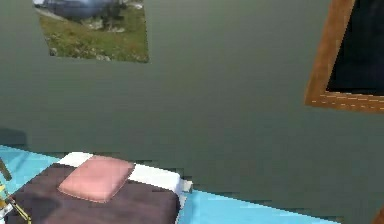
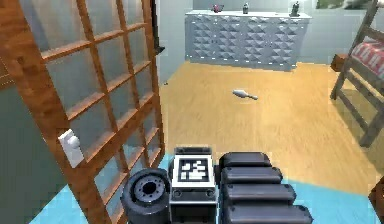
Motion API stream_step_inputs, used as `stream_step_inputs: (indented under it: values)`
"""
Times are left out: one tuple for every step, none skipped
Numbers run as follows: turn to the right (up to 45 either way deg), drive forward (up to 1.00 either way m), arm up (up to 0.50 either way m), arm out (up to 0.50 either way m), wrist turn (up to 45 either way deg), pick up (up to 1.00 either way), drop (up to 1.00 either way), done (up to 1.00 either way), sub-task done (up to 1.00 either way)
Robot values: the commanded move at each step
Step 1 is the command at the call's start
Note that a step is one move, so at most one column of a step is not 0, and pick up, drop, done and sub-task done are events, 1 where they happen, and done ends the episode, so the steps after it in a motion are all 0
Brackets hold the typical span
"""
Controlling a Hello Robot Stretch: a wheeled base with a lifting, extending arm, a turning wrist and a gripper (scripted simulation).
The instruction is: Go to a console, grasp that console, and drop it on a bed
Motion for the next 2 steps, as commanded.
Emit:
stream_step_inputs:
  values:
    - [0.0, 0.15, 0.00, 0.00, 0.0, 0.00, 0.00, 0.00, 0.00]
    - [-45.0, 0.00, 0.00, 0.00, 0.0, 0.00, 0.00, 0.00, 0.00]
